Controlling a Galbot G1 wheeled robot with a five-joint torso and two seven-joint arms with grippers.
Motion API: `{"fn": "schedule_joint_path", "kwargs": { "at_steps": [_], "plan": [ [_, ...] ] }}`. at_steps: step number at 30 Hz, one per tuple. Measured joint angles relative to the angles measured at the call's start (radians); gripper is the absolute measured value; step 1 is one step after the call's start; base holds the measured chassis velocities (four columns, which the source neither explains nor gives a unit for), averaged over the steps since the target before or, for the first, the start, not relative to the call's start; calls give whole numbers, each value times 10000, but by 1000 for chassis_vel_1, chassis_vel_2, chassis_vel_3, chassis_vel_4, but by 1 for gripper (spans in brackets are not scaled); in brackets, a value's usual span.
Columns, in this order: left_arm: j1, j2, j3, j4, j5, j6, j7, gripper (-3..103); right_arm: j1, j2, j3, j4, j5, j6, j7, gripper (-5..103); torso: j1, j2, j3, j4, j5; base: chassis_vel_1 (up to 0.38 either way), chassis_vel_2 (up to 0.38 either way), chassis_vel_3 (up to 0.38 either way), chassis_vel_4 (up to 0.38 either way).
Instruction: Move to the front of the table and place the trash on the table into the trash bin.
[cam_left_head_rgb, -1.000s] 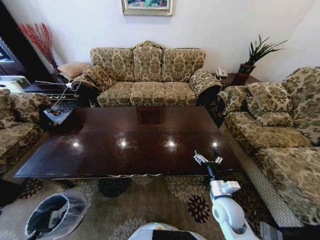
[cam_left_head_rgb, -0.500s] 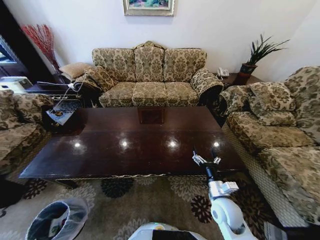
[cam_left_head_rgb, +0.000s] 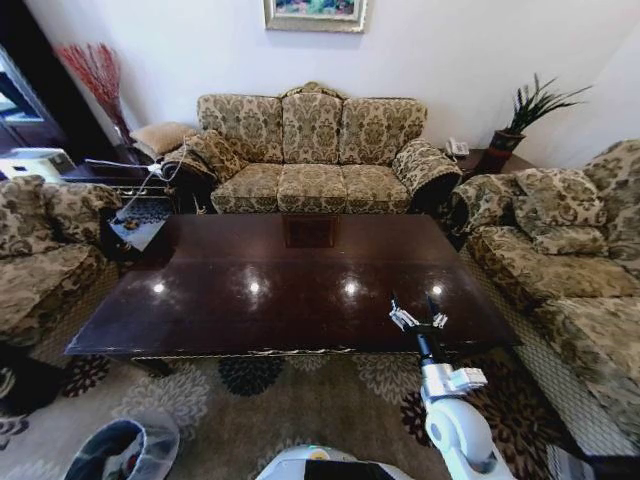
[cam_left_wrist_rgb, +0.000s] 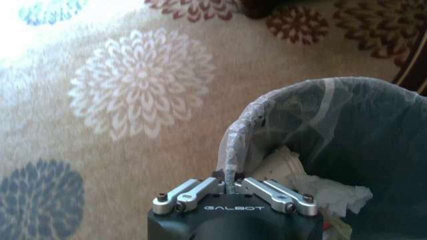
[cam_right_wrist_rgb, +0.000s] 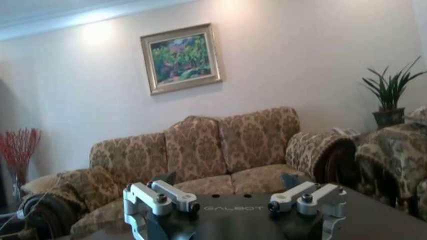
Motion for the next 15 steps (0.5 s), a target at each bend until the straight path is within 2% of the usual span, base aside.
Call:
{"fn": "schedule_joint_path", "kwargs": {
  "at_steps": [10,11,12,13,14,15],
  "plan": [
    [-398,-130,-79,644,95,-154,0,-1,-52,56,-19,190,-29,-58,-46,100,1,0,0,3,-2,-10,-4,5,3],
    [-460,-129,-88,783,134,-158,69,3,-122,64,24,197,-29,-55,-46,100,2,0,0,3,6,0,0,0,0],
    [-489,-152,-95,842,171,-161,132,14,-242,75,81,202,-11,-21,-54,100,1,0,1,6,10,0,0,0,0],
    [-513,-178,-94,853,198,-152,151,19,-323,89,119,206,15,11,-66,100,1,0,0,4,3,0,0,0,0],
    [-513,-178,-94,853,198,-152,151,19,-323,89,119,206,15,11,-66,100,1,0,0,4,3,0,0,0,0],
    [-511,-216,-92,810,215,-118,150,25,-380,106,145,207,32,35,-78,100,1,0,0,3,-1,0,0,0,0]
  ]
}}
